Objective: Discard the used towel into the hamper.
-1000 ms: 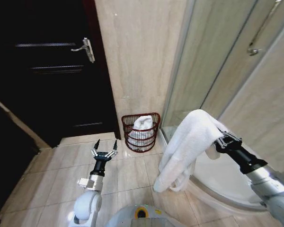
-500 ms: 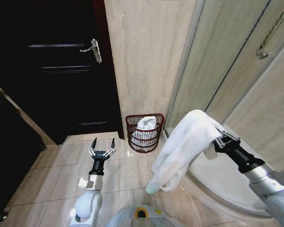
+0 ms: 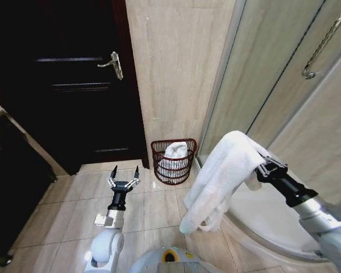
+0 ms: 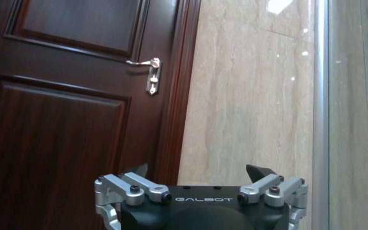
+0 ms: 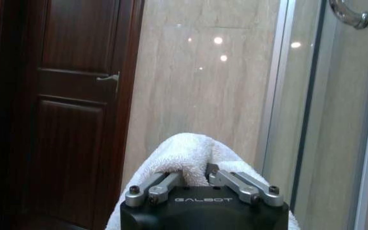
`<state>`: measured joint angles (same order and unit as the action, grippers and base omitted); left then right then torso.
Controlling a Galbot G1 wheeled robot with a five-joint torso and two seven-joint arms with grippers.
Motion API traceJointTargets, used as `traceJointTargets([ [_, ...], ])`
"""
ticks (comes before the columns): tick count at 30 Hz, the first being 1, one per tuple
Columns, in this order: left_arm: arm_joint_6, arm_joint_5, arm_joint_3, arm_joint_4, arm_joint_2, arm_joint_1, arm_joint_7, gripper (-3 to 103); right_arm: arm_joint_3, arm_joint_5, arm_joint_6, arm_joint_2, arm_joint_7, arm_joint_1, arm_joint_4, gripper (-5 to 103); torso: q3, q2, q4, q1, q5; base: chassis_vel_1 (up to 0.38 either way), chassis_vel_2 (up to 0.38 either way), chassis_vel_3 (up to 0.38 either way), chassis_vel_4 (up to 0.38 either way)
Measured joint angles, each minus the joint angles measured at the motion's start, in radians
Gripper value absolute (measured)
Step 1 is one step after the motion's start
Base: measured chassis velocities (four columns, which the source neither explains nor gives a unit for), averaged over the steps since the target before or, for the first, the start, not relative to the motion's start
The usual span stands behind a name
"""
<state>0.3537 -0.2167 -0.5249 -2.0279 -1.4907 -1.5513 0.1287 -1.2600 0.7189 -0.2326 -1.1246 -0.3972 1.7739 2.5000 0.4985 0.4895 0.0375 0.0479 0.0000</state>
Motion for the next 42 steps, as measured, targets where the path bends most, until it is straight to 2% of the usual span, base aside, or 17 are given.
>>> traceJointTargets([
  [42,-0.003,-0.002,0.003,0.007,0.005,0.000,0.010,100,0.017,-0.036,-0.003,-0.021,-0.007,-0.014,0.000,11,0.099,0.187,0.0000,0.087,0.0000,0.017,0.018,-0.019,-0.019],
])
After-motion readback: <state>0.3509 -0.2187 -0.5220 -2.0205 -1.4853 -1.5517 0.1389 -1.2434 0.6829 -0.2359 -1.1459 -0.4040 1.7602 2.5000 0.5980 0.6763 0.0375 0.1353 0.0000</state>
